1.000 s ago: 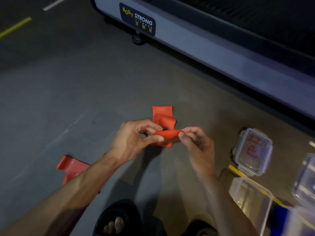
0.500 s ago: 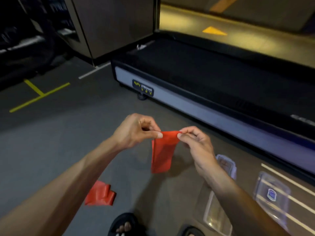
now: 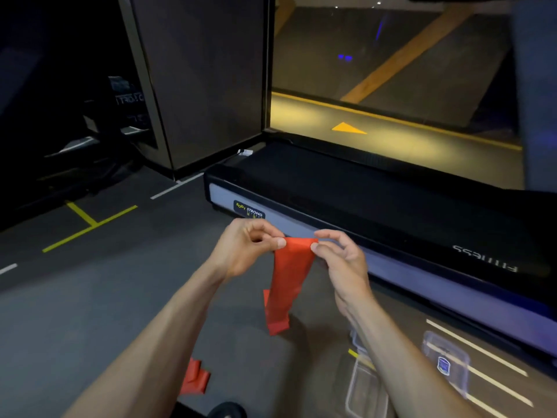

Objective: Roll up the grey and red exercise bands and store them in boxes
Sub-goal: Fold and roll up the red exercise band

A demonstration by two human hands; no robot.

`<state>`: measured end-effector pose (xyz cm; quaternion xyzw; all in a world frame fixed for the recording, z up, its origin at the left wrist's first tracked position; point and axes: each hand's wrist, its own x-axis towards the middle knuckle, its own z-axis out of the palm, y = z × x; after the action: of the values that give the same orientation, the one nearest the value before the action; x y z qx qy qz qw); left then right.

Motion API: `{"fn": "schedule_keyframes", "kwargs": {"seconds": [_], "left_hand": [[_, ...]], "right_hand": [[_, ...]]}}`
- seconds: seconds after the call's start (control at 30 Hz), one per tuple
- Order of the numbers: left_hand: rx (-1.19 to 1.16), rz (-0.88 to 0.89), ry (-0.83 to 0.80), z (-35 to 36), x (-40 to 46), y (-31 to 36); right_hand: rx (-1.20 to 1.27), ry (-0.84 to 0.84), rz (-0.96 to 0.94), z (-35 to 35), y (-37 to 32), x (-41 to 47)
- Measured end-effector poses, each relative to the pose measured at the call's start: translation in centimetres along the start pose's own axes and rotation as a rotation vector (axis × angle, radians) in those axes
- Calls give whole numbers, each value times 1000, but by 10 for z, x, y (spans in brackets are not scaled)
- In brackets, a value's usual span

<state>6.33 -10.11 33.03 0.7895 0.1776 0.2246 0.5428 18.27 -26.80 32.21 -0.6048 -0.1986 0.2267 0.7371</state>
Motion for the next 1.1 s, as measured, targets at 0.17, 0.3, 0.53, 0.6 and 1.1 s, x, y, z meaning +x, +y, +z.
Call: {"fn": "schedule_keyframes", "kwargs": {"seconds": [0.17, 0.3, 0.53, 0.6, 1.1], "left_hand": [[-82, 6, 2, 3, -13, 1], [-119, -8, -3, 4, -22, 2], [75, 79, -91, 4, -26, 2], [262, 131, -62, 2, -26, 0], [-220, -91, 121, 17, -43, 10]], "right_hand": [[30, 38, -35, 5, 7, -10], [-12, 44, -85, 8, 12, -15], [-123, 9, -141, 11, 6, -20], [-176, -8, -147, 12, 4, -23], [-208, 23, -134, 9, -6, -30]]}}
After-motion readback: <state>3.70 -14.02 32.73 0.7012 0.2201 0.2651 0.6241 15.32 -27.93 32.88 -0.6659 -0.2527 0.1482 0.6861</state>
